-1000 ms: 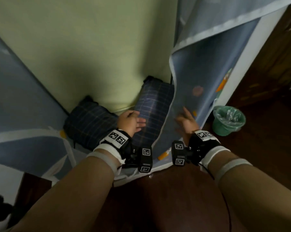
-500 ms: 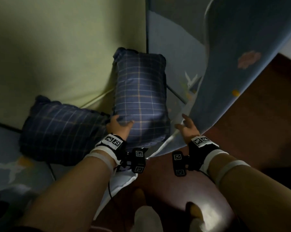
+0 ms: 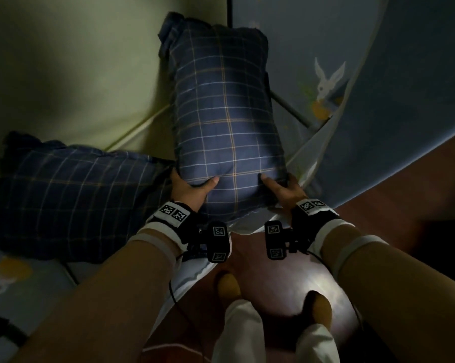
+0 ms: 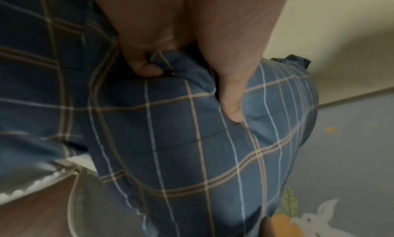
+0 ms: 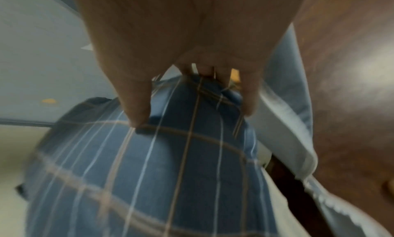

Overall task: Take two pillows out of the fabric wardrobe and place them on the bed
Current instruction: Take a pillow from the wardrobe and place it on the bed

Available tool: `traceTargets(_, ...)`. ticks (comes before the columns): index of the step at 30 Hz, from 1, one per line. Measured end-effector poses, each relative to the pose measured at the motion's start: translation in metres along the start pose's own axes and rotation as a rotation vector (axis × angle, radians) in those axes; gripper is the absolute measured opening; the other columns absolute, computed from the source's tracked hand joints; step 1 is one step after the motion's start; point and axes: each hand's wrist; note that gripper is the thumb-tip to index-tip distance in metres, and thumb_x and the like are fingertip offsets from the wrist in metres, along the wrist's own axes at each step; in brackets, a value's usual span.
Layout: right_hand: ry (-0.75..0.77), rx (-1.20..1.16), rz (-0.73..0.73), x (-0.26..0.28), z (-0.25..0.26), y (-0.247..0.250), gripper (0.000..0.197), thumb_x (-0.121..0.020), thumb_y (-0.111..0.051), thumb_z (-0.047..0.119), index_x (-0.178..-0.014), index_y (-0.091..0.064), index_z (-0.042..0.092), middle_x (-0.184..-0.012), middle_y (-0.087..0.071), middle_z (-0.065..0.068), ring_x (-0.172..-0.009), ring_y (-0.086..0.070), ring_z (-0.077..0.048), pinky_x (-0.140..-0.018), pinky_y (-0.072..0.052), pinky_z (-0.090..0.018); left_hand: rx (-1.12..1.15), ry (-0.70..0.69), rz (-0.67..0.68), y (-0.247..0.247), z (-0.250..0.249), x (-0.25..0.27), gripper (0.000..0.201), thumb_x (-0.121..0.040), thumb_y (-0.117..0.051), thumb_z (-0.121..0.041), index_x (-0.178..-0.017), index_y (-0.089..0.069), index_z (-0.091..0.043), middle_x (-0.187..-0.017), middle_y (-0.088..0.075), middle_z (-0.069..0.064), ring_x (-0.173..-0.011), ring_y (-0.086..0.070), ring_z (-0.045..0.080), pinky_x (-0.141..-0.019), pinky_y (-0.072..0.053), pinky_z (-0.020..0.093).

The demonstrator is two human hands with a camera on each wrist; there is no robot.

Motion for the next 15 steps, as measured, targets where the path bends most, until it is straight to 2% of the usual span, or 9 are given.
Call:
traceTargets(2,0.039,-0.034,-0.019,-0.006,-0.004,-0.004,0.098,-0.053,-0.093,0.063,-0.137,-0.059,0.026,-0.134,-0.07,-0.006,-0.116,-0.07,-0.032,-0.098,-0.06,-0.055,0.015,-0.041,0.008,-0.001,-0.006,0.001,0.076,-0.07,-0.088,-0.028,-0.136,-0.055,-0.011,-0.135,-0.064,0.012,-0.121,-0.062,0.029,-0.105,-0.048,0.049)
traceTargets(4,0.094,-0.054,-0.014,-0.012,-0.007,-0.004,0.109,-0.041,-0.095,0.07,-0.134,-0.064,0.022,-0.128,-0.075,-0.007,-0.115,-0.073,-0.032,-0.1,-0.06,-0.054,0.047,-0.067,-0.006,-0.001,-0.017,0.007,0.055,-0.077,-0.083,-0.024,-0.125,-0.064,-0.008,-0.127,-0.068,0.015,-0.115,-0.065,0.031,-0.101,-0.051,0.048)
traceTargets(8,0.174,-0.072,-0.006,0.014,0.016,-0.004,0.11,-0.044,-0.096,0.067,-0.136,-0.061,0.018,-0.13,-0.074,-0.005,-0.116,-0.073,-0.029,-0.102,-0.059,-0.053,0.098,-0.128,-0.099,0.008,-0.047,0.027,0.043,-0.079,-0.079,-0.025,-0.116,-0.068,-0.005,-0.122,-0.071,0.017,-0.112,-0.067,0.032,-0.1,-0.052,0.049)
traceTargets(12,0.193,-0.141,0.05,0.034,0.032,0.011,0.118,-0.039,-0.096,0.073,-0.141,-0.051,0.032,-0.137,-0.069,0.002,-0.12,-0.071,-0.029,-0.103,-0.057,-0.056,0.149,-0.213,-0.17,0.02,-0.079,0.062,0.038,-0.083,-0.076,-0.021,-0.115,-0.068,-0.005,-0.121,-0.07,0.018,-0.111,-0.067,0.033,-0.1,-0.052,0.049)
traceTargets(15,0.215,-0.177,0.104,0.071,0.058,0.028,0.113,-0.044,-0.092,0.076,-0.141,-0.052,0.036,-0.139,-0.068,0.003,-0.124,-0.069,-0.031,-0.106,-0.055,-0.056,0.174,-0.281,-0.24,0.027,-0.098,0.097,0.036,-0.084,-0.075,-0.019,-0.117,-0.068,-0.005,-0.119,-0.071,0.018,-0.111,-0.067,0.032,-0.098,-0.053,0.046)
Point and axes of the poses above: each hand's wrist, its own x-axis away from the middle knuckle, its own y-axis out of the back of the hand, z = x × y
